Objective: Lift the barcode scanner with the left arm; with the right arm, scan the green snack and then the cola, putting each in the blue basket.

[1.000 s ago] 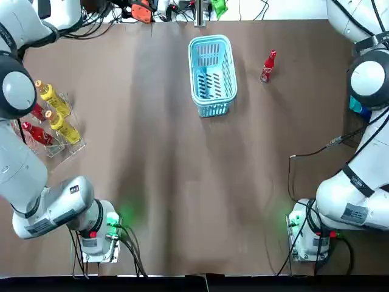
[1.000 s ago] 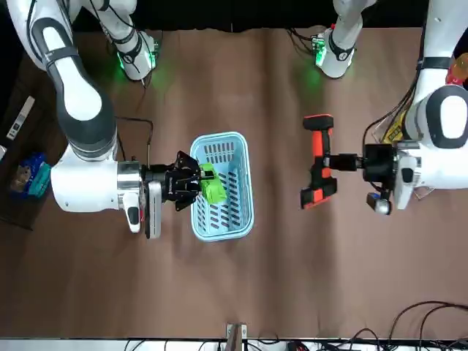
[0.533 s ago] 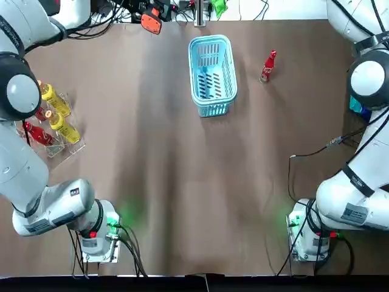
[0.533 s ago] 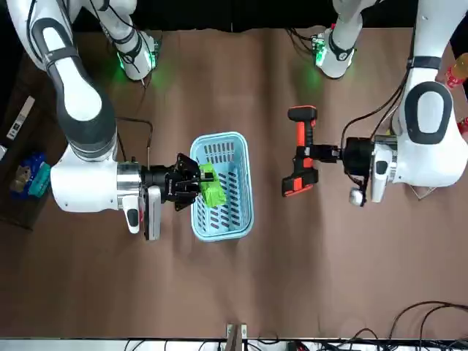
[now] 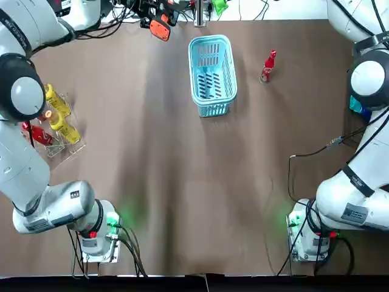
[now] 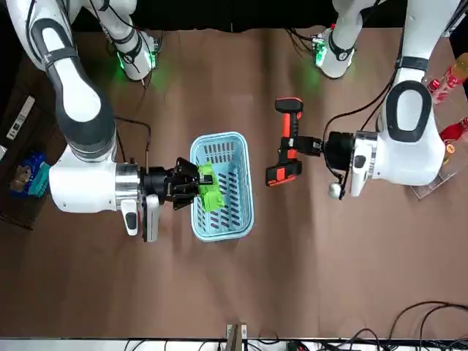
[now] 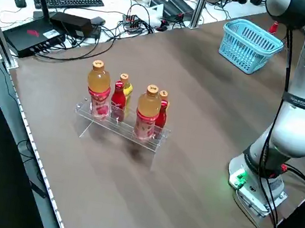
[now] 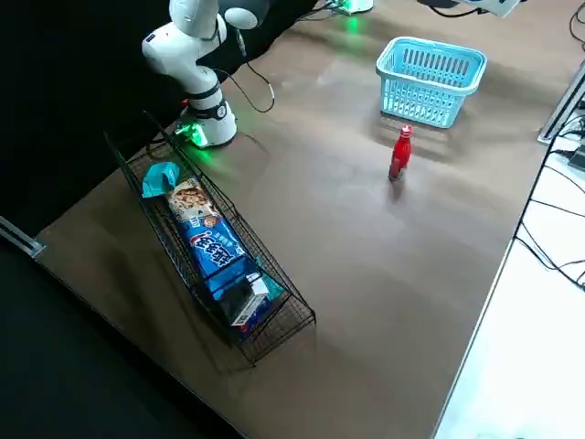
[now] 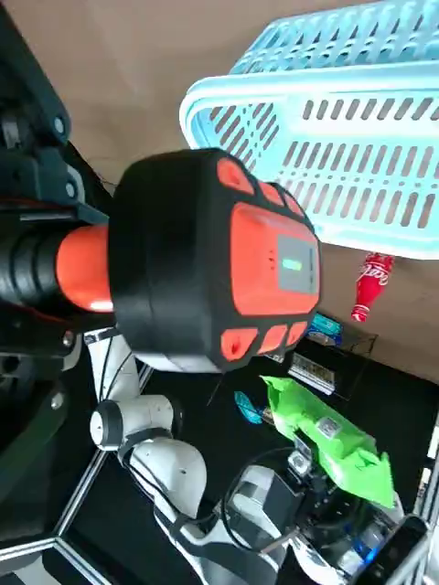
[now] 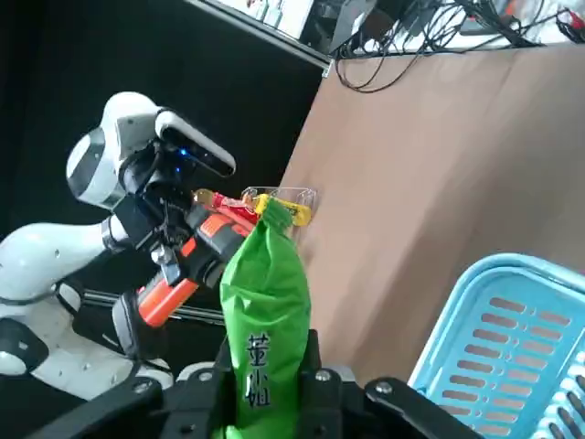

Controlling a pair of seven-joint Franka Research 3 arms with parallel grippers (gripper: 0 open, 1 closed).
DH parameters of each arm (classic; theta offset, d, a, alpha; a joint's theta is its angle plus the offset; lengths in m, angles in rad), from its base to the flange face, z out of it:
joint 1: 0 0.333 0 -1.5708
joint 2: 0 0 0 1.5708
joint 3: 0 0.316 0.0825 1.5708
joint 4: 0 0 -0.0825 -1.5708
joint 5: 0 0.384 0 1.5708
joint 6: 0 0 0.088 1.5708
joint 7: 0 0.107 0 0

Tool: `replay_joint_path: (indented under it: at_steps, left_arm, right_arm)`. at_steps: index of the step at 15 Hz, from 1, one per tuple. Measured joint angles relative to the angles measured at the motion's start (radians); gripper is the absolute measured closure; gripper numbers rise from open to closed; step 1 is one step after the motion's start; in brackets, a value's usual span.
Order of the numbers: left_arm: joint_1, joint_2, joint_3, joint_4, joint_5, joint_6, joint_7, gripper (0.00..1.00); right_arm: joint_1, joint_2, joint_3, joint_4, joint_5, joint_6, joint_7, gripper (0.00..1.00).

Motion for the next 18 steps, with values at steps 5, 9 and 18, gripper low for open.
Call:
replay_joint_path:
  at_steps: [5, 9, 18]
  left_arm:
    - [-0.03, 0.007, 0.0, 0.0, -0.122, 0.046, 0.019, 0.63]
    - [-0.049, 0.014, 0.0, 0.0, -0.307, 0.153, 0.113, 0.63]
    - [-0.191, 0.03, -0.002, 0.001, -0.476, 0.482, 0.142, 0.63]
  right_arm:
    - [-0.011, 0.0, -0.001, 0.001, 0.002, 0.001, 0.209, 0.75]
    - [-0.011, 0.001, -0.001, 0.001, 0.016, -0.001, 0.36, 0.75]
    - [-0.016, 0.037, -0.023, -0.001, 0.291, -0.005, 0.432, 0.75]
